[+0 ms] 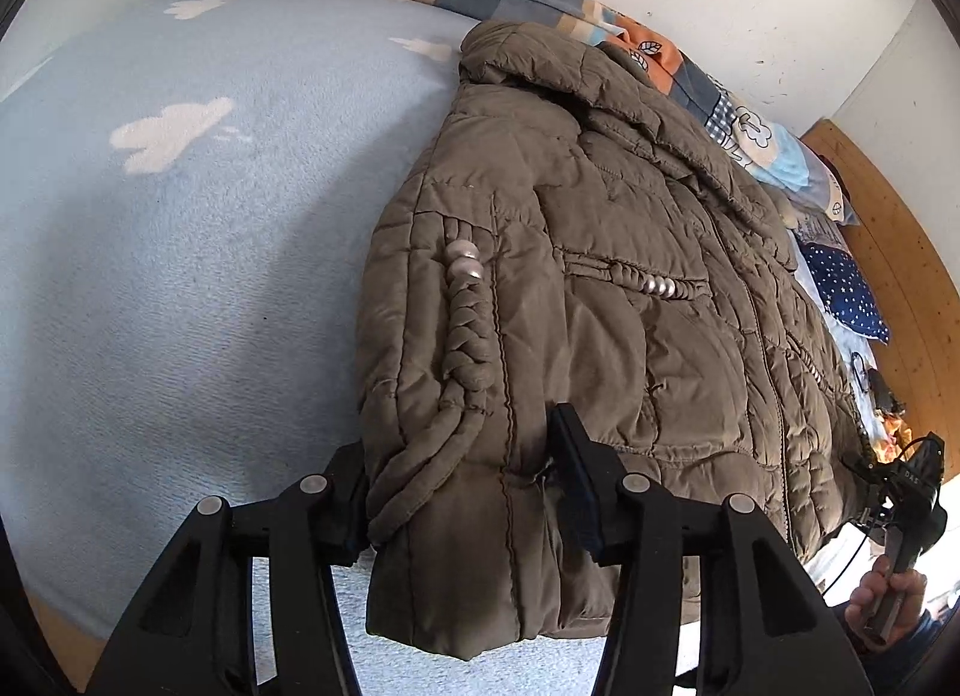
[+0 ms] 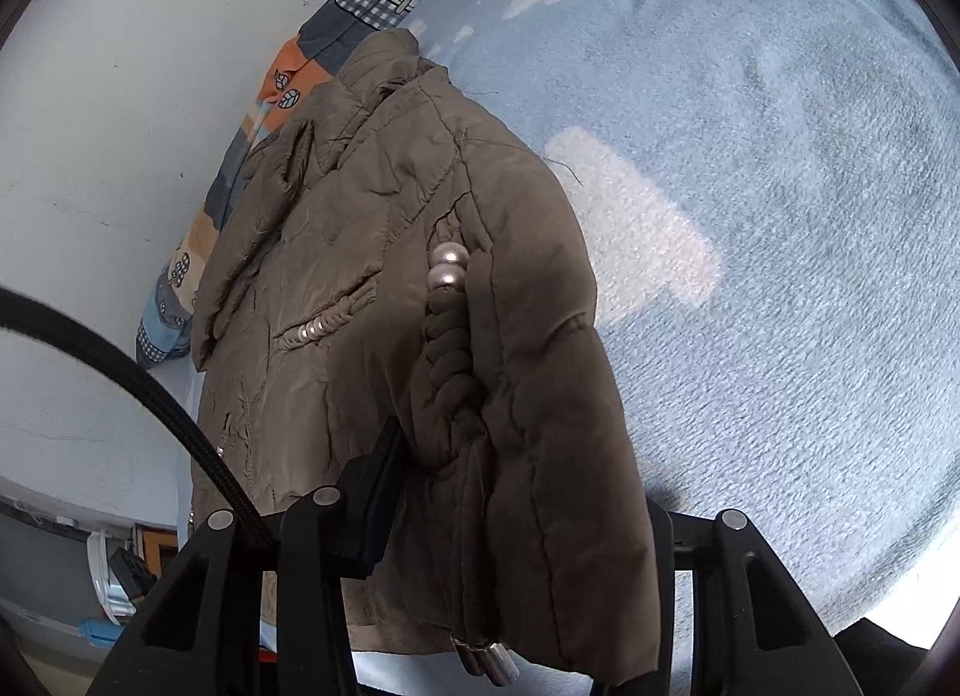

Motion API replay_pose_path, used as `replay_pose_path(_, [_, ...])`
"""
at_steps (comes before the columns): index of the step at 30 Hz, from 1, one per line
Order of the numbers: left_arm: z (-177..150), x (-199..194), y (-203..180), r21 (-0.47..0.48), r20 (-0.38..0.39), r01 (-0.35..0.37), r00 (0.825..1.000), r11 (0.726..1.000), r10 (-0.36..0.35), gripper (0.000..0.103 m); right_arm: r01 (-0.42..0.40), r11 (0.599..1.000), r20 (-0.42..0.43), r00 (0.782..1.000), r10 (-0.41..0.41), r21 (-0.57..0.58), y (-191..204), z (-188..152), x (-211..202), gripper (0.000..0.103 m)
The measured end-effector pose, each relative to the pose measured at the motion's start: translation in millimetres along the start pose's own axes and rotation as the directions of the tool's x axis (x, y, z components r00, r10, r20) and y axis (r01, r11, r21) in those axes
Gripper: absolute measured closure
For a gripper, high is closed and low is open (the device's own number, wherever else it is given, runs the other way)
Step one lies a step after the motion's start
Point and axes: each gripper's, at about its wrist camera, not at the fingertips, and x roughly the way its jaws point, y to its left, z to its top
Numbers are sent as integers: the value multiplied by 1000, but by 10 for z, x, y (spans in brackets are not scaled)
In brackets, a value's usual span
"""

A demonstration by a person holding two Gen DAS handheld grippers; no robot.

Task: Fold large clothes

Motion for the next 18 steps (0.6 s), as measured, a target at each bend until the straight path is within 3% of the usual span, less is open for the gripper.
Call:
replay_pose_path(3, [6,23,4,-8,-8,5,1000,1000,-5,53,-15,1000,2,1000,15,8,-12,-19,-6,53])
replay_pose_path(7, [35,82,-28,-3,-26,6,1000,1000,-6,44,-17,1000,9,1000,17,5,-10,-24,-12,54])
replay_pose_path(11, [34,117,-119,58,-29,-37,999,998,39,41,-32,999,3,999,31,22,-42,-33,-29,54])
replay_pose_path(16, [75,155,-144,67,-58,-57,996,996,61,41,-31,998,-35,999,33,54,-84,6,-3,52])
replay_pose_path(18, [60,116,-175,86,-23,-65,997,994,67,62,-23,998,-40,999,25,55,-72,9,-8,54])
